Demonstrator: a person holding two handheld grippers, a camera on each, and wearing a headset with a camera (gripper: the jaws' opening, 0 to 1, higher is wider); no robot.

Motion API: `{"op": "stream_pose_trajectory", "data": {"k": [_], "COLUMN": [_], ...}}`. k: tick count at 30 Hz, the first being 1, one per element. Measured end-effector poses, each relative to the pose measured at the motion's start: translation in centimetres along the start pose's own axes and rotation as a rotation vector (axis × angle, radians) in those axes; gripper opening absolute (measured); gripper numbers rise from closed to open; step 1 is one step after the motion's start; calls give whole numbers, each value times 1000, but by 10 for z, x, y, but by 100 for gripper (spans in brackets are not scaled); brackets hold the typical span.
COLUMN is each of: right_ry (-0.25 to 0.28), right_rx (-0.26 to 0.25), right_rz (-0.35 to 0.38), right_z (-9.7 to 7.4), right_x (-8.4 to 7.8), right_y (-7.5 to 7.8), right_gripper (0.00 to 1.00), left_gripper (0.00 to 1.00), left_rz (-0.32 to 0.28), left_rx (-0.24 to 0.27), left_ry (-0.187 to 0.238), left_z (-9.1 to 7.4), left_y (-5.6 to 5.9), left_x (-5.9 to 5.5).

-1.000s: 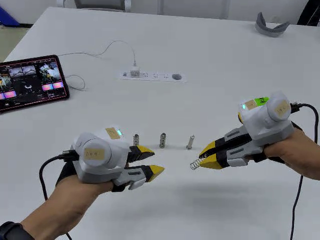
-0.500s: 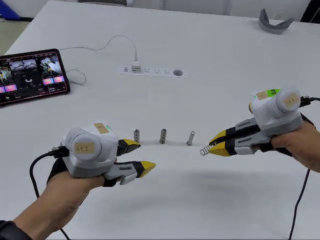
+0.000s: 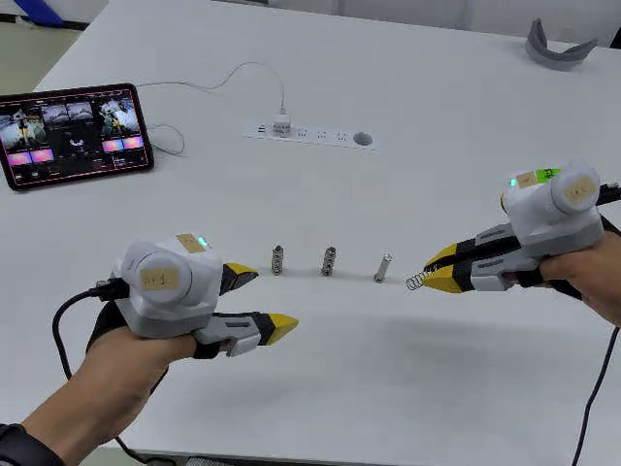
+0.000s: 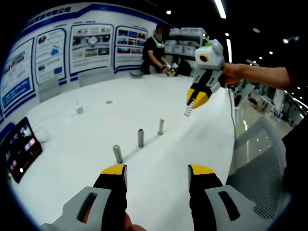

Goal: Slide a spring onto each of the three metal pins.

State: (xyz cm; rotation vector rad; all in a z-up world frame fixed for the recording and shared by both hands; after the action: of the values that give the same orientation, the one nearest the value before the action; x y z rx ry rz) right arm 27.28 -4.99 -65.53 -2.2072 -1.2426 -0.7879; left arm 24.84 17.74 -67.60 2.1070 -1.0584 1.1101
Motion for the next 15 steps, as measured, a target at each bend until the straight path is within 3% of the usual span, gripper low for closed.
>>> {"op": "stream_pose_trajectory", "data": {"k": [15], "right_ry": [-43], "right_rx": [-15], "right_rz": [-25], "right_z": [15], "right_x": [7], "right_y": [27], "right_gripper": [12], "left_gripper": [63], "left_rz": [-47], "left_rx": [40], "left_ry": [-1], "left_z": [-9], "left_y": [-5], "left_x": [-9]}}
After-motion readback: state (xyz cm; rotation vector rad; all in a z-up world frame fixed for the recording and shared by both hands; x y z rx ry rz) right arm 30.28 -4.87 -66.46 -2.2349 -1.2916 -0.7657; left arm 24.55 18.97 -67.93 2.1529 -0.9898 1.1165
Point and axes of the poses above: the centre of the closed fingertips' face, and the gripper's own axes: z roughly forward along the fingers, y roughly to its right, x roughly out of its top, the point moved 4 cm from there along -z, roughly backward along the fingers, and after that the axes turned 1 degree about z, right-handed, at the moved point
